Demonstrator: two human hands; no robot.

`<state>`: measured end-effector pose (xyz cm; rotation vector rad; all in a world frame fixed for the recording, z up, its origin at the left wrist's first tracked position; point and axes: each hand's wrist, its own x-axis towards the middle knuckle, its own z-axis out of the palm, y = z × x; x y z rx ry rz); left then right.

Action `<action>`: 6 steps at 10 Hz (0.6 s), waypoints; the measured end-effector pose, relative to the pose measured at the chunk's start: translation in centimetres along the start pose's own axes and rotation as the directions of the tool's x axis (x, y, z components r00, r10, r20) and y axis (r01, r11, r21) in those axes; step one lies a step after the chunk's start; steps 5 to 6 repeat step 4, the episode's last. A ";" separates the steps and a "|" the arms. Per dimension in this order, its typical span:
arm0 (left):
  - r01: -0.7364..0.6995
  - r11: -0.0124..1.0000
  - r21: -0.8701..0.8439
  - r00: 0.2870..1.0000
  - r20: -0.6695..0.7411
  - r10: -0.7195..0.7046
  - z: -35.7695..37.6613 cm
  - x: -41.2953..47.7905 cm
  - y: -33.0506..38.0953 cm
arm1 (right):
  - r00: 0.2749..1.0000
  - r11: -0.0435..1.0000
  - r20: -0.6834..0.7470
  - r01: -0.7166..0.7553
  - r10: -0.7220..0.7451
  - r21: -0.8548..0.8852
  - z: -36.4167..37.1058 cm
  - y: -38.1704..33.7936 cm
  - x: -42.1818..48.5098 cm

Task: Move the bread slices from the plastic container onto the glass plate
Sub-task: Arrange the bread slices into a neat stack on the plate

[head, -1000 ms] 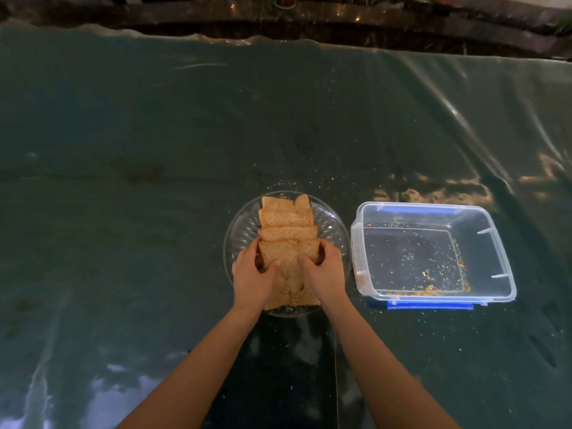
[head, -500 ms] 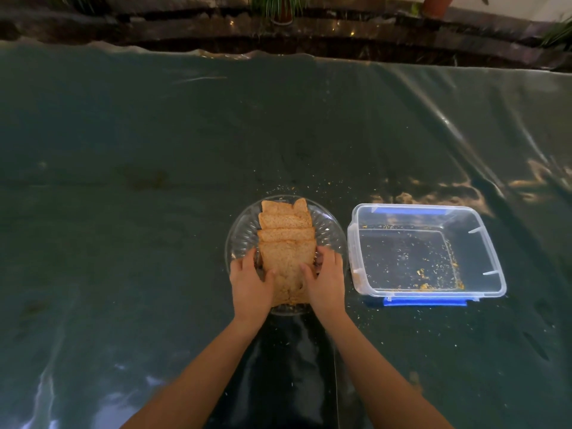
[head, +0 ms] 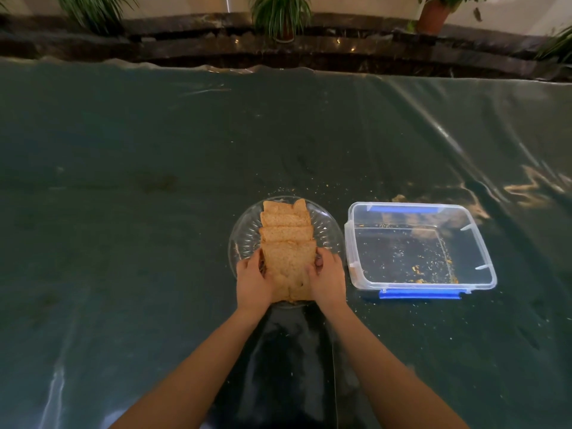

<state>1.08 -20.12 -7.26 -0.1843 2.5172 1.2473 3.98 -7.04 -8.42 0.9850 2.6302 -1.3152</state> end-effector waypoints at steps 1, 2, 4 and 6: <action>-0.011 1.000 -0.007 1.000 0.005 0.011 -0.1 0.2 0.0 | 1.000 0.999 0.026 0.014 -0.012 -0.041 0.0 0.0 0.2; -0.021 1.000 0.012 1.000 0.014 0.021 -0.3 -0.1 0.2 | 0.998 0.998 0.055 0.011 -0.008 -0.059 -0.2 -0.3 0.1; -0.115 0.967 0.228 0.987 -0.081 0.136 -1.7 -0.6 0.1 | 0.997 0.986 0.020 0.079 -0.077 -0.145 -0.9 -0.6 -0.3; -0.115 0.967 0.228 0.987 -0.081 0.136 -1.7 -0.6 0.1 | 0.997 0.986 0.020 0.079 -0.077 -0.145 -0.9 -0.6 -0.3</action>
